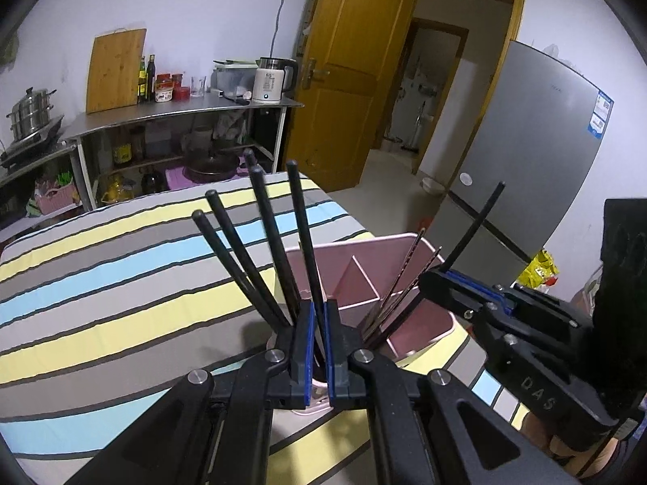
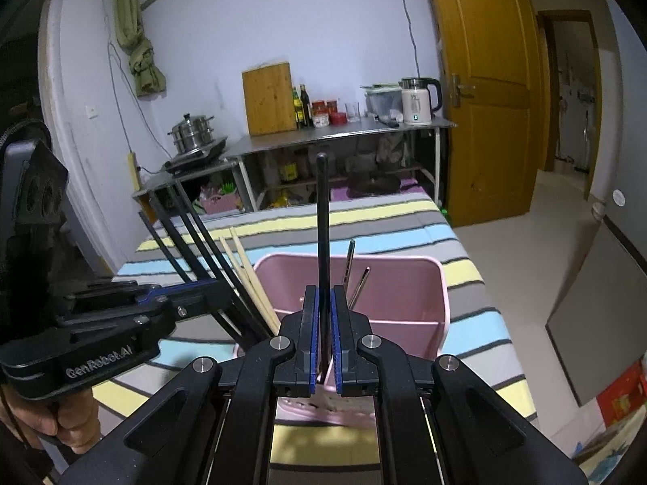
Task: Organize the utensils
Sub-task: 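Lower both chopsticks into the basket and open both tools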
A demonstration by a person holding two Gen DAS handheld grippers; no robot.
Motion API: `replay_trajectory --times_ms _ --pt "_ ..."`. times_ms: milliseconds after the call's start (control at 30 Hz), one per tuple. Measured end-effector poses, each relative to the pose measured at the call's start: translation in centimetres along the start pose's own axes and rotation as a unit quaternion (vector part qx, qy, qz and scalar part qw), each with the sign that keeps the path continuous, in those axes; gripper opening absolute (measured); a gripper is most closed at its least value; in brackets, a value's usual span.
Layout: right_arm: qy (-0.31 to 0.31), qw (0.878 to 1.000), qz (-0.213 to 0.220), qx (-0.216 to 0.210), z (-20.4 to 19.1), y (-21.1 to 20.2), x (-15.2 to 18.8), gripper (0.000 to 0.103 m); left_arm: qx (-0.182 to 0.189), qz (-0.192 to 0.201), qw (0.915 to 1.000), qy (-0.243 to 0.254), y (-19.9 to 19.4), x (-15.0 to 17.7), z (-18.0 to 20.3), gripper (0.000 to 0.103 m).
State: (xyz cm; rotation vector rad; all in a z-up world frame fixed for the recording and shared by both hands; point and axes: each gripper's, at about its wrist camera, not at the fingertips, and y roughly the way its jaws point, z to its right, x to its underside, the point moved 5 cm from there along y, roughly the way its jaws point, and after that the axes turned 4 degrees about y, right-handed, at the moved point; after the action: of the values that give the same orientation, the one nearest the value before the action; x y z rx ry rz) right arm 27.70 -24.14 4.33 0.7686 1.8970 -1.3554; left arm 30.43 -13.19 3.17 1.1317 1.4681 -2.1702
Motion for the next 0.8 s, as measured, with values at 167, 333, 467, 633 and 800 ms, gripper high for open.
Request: replay_trajectory --times_ms 167,333,467,633,800 --pt "0.006 1.0 -0.006 -0.006 0.0 -0.4 0.0 0.006 0.004 0.004 0.9999 -0.011 -0.6 0.5 -0.3 0.004" --pt "0.009 1.0 -0.004 -0.009 -0.2 -1.2 0.1 0.009 -0.001 0.013 0.9998 -0.012 -1.9 0.7 -0.4 0.005" --pt "0.005 1.0 0.001 -0.007 -0.6 -2.1 0.4 0.011 -0.006 0.019 0.9997 -0.012 -3.4 1.5 -0.4 0.006" --pt "0.004 1.0 0.008 -0.007 -1.1 -3.5 0.7 0.012 -0.009 0.029 0.9994 -0.014 -5.2 2.5 -0.2 0.006" --pt "0.003 1.0 0.017 -0.008 -1.7 -5.5 1.4 0.012 -0.012 0.044 0.9989 -0.013 -7.7 3.9 0.2 0.006"
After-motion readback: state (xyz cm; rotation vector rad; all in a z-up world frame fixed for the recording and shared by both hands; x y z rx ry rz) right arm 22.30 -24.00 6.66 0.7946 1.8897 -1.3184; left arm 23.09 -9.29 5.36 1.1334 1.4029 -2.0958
